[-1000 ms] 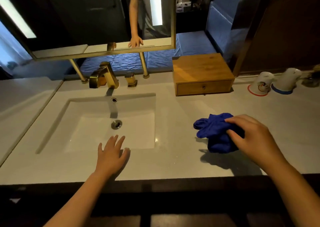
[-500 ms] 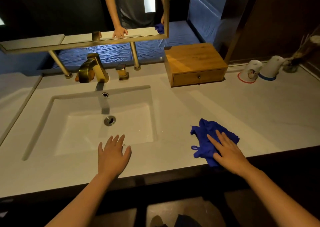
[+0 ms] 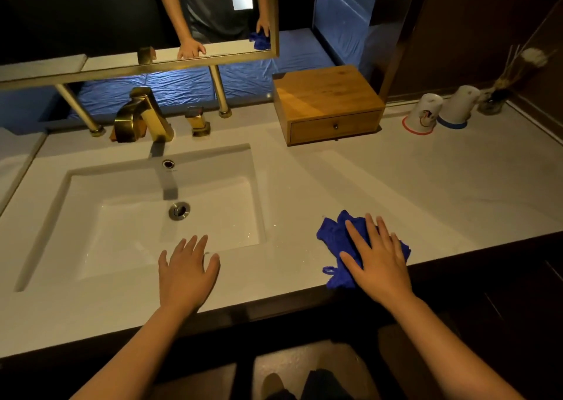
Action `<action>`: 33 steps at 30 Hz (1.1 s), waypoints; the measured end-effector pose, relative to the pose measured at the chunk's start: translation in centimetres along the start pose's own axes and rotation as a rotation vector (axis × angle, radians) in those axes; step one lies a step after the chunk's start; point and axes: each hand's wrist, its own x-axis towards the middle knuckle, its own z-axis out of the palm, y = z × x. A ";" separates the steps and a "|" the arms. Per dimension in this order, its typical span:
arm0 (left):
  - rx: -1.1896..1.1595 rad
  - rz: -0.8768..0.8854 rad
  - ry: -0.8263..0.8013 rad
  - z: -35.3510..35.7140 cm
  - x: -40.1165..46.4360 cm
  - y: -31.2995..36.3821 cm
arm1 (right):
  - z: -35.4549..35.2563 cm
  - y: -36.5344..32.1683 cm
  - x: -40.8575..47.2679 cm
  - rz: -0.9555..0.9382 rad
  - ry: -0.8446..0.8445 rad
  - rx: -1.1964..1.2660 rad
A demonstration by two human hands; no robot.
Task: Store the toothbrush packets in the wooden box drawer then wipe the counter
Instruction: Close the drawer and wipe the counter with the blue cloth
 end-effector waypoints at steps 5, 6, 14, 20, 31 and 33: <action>0.012 0.005 0.002 0.0 0.0 0.0 | 1.6 0.7 0.1 0.085 -0.012 -0.050; 0.012 0.008 0.006 0.0 0.0 0.0 | 1.8 0.9 -0.2 0.150 0.014 -0.059; 0.010 0.011 0.020 0.6 0.1 -0.3 | 1.9 -2.7 0.7 0.584 0.063 0.032; 0.008 0.008 0.019 0.7 0.0 -0.2 | 4.5 -12.5 -0.1 0.369 0.064 0.026; 0.014 -0.020 -0.021 1.0 0.3 -0.4 | 5.9 -19.2 6.8 -0.130 -0.006 0.119; 0.011 -0.021 -0.011 1.1 0.3 -0.4 | 6.0 -19.7 7.4 -0.161 -0.001 0.120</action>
